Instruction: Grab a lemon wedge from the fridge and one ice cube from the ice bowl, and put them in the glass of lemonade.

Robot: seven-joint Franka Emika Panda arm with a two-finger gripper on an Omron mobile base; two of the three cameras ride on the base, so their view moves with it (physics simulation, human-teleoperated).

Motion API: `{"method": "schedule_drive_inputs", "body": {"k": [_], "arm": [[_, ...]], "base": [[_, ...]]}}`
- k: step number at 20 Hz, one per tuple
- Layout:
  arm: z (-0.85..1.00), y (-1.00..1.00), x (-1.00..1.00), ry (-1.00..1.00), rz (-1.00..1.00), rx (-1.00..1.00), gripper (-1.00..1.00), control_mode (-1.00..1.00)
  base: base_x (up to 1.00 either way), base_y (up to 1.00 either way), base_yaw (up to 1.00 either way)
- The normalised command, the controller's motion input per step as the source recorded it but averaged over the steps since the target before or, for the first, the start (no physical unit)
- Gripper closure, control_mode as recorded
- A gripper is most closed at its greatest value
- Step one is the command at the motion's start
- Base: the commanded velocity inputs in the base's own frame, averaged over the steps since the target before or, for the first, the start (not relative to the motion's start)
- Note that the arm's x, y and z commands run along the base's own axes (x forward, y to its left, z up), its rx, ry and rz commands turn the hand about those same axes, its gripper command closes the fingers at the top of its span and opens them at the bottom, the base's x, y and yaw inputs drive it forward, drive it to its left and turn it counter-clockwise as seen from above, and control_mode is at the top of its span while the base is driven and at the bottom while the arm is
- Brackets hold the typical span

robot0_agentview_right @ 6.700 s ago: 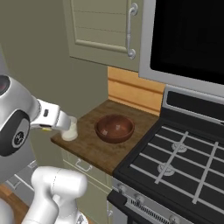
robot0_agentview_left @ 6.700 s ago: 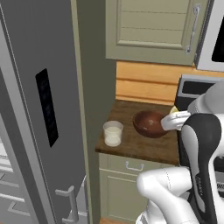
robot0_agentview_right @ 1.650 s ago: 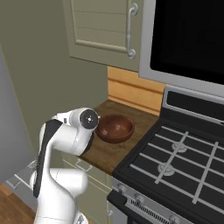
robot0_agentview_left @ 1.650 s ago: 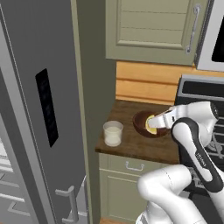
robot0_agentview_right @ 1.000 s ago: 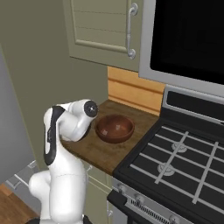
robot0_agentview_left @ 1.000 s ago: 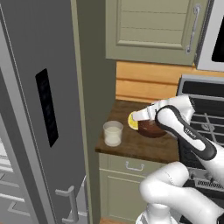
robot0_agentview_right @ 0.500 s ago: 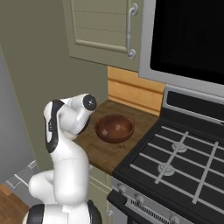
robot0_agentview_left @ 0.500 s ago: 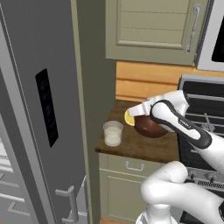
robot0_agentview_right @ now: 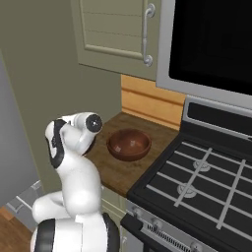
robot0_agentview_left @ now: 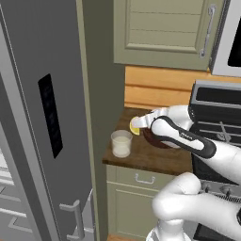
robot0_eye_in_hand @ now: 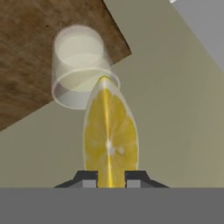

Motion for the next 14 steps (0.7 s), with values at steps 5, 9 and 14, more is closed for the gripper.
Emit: {"method": "schedule_drive_inputs", "body": {"k": [5,9,14], "arm": [[-0.37,0.03,0.36,-0.14,0.0,-0.05,1.0,-1.0],[-0.29,0.01,0.33,-0.1,0.0,-0.04,1.0,-1.0],[-0.18,0.01,0.21,-0.04,0.02,-0.03,1.0,-1.0]], "base": [[0.0,0.0,0.0],[0.0,0.0,0.0],[0.0,0.0,0.0]]}}
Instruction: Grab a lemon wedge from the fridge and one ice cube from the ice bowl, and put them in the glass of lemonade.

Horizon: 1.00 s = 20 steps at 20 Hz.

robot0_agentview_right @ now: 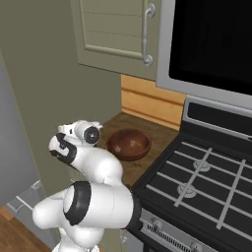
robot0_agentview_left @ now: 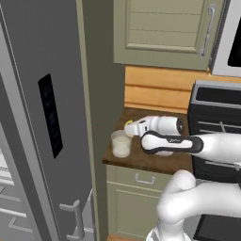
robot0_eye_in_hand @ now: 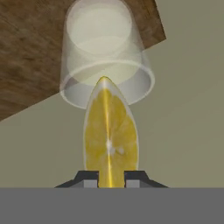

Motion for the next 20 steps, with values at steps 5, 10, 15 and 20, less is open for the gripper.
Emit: {"method": "schedule_drive_inputs", "body": {"k": [5,10,15,20], "arm": [[-0.01,0.06,0.21,-0.01,0.01,-0.02,1.0,-1.0],[0.0,0.06,0.12,-0.02,0.0,-0.04,1.0,-1.0],[0.0,0.02,0.0,-0.04,0.0,-0.08,1.0,-1.0],[0.0,0.15,0.0,-0.02,0.0,-0.09,1.0,-1.0]], "base": [[0.0,0.0,0.0],[0.0,0.0,0.0],[0.0,0.0,0.0],[0.0,0.0,0.0]]}}
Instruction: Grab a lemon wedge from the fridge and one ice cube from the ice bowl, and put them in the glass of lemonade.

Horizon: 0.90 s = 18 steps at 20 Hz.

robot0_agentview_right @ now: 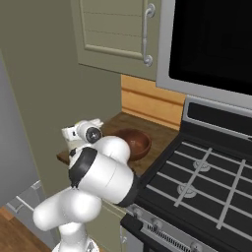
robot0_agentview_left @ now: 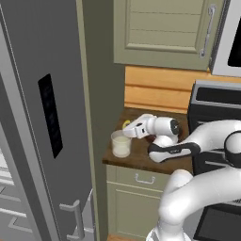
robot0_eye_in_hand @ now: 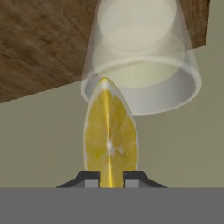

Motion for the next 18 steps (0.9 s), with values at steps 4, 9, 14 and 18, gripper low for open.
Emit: {"method": "schedule_drive_inputs", "body": {"k": [4,9,14,18], "arm": [[0.0,0.22,0.0,0.0,0.0,-0.09,1.0,-1.0],[0.0,0.03,-0.01,0.0,0.0,-0.08,1.0,-1.0],[0.0,0.0,-0.06,0.0,0.0,-0.07,1.0,-1.0],[0.0,0.0,0.0,0.0,0.0,-0.06,1.0,-1.0]], "base": [[0.0,0.0,0.0],[0.0,0.0,0.0],[0.0,0.0,0.0],[0.0,0.0,0.0]]}}
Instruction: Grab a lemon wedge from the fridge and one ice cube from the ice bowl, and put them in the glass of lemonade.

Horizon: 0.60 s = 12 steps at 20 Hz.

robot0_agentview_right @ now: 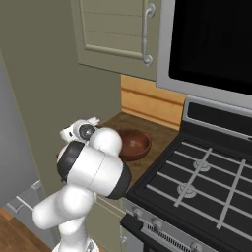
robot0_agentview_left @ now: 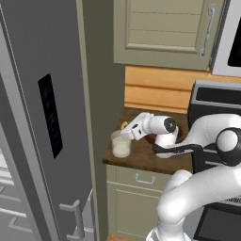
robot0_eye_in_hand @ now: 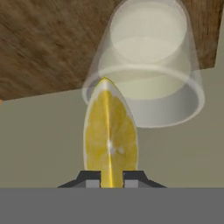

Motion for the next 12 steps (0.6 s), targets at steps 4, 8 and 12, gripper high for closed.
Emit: {"method": "schedule_drive_inputs", "body": {"k": [4,8,12], "arm": [[0.0,0.02,0.0,0.0,0.0,-0.05,1.0,-1.0],[0.0,0.0,-0.11,0.0,0.0,-0.03,1.0,-1.0],[0.0,0.07,-0.11,0.0,0.0,-0.03,1.0,-1.0]], "base": [[0.0,0.0,0.0],[0.0,0.0,0.0],[0.0,0.0,0.0]]}}
